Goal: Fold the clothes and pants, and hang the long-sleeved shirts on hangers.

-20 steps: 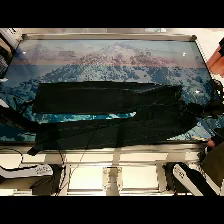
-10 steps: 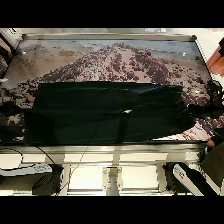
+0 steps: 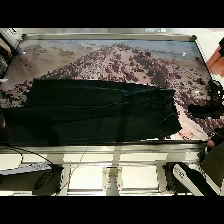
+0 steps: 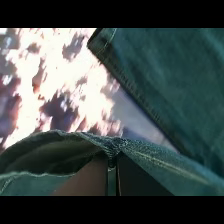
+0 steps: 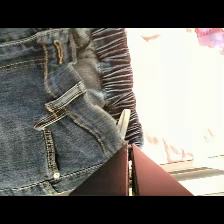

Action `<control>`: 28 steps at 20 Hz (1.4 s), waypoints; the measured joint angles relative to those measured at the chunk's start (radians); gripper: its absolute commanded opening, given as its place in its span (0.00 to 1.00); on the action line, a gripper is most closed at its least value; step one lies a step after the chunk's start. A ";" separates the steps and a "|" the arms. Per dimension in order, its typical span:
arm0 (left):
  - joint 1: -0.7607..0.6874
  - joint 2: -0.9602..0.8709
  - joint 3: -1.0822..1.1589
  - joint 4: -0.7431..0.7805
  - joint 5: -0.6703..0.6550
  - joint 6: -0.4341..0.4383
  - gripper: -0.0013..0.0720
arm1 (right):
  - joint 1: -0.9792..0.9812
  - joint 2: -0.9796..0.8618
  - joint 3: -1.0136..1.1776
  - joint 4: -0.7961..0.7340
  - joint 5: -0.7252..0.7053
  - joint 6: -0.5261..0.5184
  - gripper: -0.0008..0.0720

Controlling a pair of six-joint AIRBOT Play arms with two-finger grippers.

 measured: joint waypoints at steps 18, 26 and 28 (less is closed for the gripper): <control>0.026 -0.021 -0.042 0.227 -0.053 0.029 0.52 | 0.000 -0.252 -0.004 0.164 0.148 -0.362 0.63; 0.029 -0.021 -0.200 0.315 -0.080 0.011 0.52 | 0.000 -0.369 -0.004 0.218 -0.004 -0.413 0.63; 0.029 -0.021 -0.213 0.322 -0.082 0.010 0.52 | 0.000 -0.385 -0.004 0.243 -0.014 -0.419 0.62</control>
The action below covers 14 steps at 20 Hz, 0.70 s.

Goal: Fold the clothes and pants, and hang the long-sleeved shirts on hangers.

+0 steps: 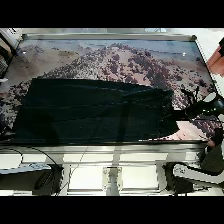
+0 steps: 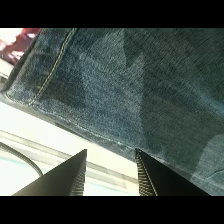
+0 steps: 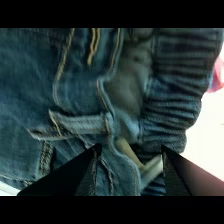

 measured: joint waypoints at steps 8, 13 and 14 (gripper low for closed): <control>0.000 0.000 -0.014 0.016 0.007 0.000 0.52 | 0.000 -0.046 -0.006 -0.078 0.190 -0.019 0.52; 0.000 0.000 -0.014 0.021 0.014 0.000 0.52 | 0.000 -0.050 -0.007 -0.137 0.256 -0.008 0.33; 0.000 0.000 -0.014 0.021 0.014 0.000 0.52 | 0.000 -0.050 -0.007 -0.144 0.263 -0.005 0.13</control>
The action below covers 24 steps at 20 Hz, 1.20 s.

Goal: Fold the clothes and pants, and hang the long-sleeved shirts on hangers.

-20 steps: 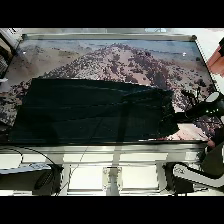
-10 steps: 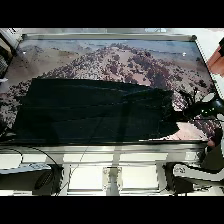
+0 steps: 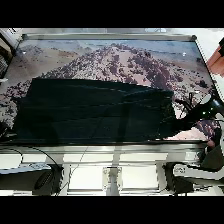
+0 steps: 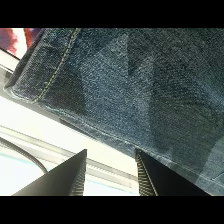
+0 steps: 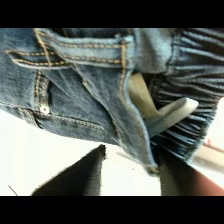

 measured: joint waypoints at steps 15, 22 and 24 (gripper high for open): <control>0.000 0.000 0.000 0.083 0.068 0.011 0.52 | -0.001 0.001 -0.054 -0.143 -0.155 0.241 0.05; 0.000 -0.002 0.000 0.074 0.134 0.003 0.52 | 0.000 0.002 -0.054 -0.236 -0.239 0.447 0.05; 0.000 -0.008 0.000 0.073 0.137 0.000 0.52 | 0.000 0.002 -0.054 -0.245 -0.245 0.471 0.05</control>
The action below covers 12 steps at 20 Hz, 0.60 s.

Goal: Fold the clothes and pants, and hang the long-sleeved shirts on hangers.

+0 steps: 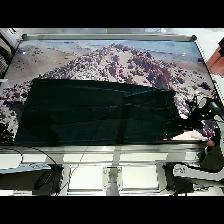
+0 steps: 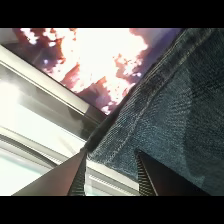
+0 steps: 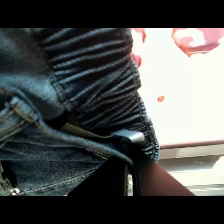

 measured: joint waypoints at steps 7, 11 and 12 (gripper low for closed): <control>-0.002 -0.024 -0.042 -0.001 -0.011 0.039 0.52 | 0.000 0.000 0.000 -0.011 -0.010 0.032 0.05; -0.009 -0.027 -0.060 -0.001 -0.016 0.053 0.52 | 0.000 0.000 0.000 -0.013 -0.013 0.035 0.05; -0.011 -0.027 -0.064 -0.001 -0.018 0.056 0.52 | 0.000 0.000 0.000 -0.013 -0.014 0.035 0.05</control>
